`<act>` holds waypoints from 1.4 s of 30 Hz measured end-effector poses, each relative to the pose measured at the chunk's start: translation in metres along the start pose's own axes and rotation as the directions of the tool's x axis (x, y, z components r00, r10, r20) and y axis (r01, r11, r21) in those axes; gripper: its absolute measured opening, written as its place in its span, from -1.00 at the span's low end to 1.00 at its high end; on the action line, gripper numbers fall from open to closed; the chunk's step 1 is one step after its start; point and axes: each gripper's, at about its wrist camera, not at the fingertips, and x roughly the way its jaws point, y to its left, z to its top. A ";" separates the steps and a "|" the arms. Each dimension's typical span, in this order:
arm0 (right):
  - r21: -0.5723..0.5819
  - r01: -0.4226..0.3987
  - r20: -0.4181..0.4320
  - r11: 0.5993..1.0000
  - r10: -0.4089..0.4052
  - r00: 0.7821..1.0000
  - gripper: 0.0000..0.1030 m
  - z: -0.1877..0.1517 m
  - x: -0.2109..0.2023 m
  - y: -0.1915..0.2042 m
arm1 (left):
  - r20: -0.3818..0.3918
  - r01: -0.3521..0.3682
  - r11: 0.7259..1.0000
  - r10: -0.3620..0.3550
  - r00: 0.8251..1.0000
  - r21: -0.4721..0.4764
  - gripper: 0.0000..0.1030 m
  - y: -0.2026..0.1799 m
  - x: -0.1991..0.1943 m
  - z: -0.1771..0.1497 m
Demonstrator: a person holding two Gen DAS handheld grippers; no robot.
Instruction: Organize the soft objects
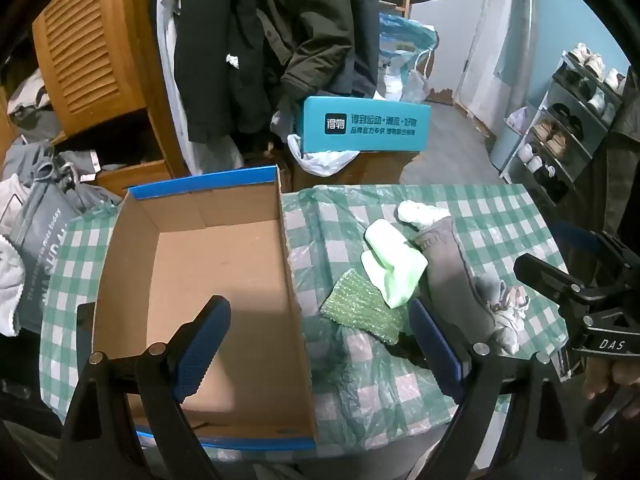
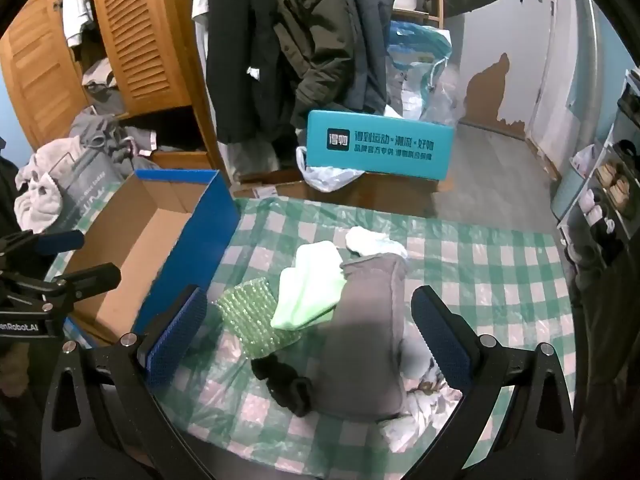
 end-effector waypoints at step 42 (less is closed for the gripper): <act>0.012 0.020 -0.016 1.000 -0.020 1.000 0.95 -0.002 0.000 -0.009 | -0.012 0.023 1.000 -0.023 1.000 -0.003 0.79 -0.003 0.005 -0.003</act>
